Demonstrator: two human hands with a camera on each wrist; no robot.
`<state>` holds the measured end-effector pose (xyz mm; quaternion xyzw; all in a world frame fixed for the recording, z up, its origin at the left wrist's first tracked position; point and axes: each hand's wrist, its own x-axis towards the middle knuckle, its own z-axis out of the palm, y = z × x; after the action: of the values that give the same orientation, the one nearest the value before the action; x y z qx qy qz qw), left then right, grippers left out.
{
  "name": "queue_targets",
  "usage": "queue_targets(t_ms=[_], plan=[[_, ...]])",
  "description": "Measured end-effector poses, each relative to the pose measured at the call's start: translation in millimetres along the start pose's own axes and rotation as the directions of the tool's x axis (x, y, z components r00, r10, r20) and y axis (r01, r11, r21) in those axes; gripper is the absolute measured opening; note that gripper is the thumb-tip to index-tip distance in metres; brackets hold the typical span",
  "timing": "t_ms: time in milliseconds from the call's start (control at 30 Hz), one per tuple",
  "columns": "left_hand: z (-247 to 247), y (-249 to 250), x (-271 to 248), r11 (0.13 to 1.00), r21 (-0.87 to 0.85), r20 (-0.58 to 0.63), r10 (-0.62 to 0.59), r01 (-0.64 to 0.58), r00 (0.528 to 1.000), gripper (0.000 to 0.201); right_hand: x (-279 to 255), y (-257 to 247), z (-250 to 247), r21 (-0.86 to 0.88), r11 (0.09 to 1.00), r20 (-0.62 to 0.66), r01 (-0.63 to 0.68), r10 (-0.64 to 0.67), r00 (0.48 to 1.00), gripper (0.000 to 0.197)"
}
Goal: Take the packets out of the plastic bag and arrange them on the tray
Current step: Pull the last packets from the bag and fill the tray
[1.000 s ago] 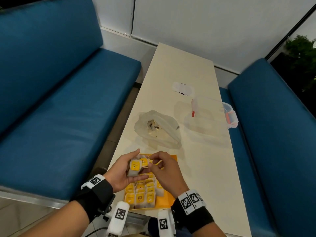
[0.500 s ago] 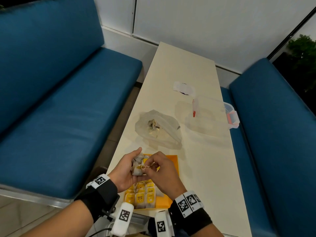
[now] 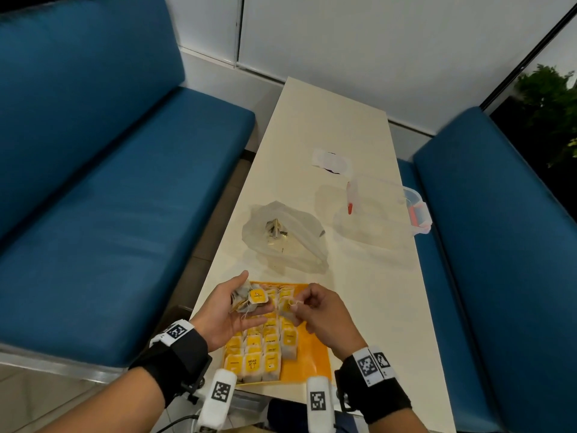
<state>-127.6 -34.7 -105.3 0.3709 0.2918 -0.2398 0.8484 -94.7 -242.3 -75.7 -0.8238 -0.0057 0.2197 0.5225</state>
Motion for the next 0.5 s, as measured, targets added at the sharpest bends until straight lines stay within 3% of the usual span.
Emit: queue_targets(t_ms=[233, 367, 500], plan=[[1, -2, 0, 1.0, 0.02, -0.018, 0.021, -0.021, 1.0, 0.052, -10, 25, -2, -0.344, 0.927, 0.081, -0.152, 0.191, 0.978, 0.009], [3, -2, 0, 0.999, 0.033, -0.024, 0.024, -0.024, 0.999, 0.05, -15, 32, 6, -0.428, 0.876, 0.101, -0.223, 0.291, 0.951, 0.014], [2, -3, 0, 0.999, 0.04, -0.024, 0.024, -0.023, 0.999, 0.052, -9, 42, 16, -0.518, 0.825, 0.079, -0.225, 0.308, 0.948, 0.012]])
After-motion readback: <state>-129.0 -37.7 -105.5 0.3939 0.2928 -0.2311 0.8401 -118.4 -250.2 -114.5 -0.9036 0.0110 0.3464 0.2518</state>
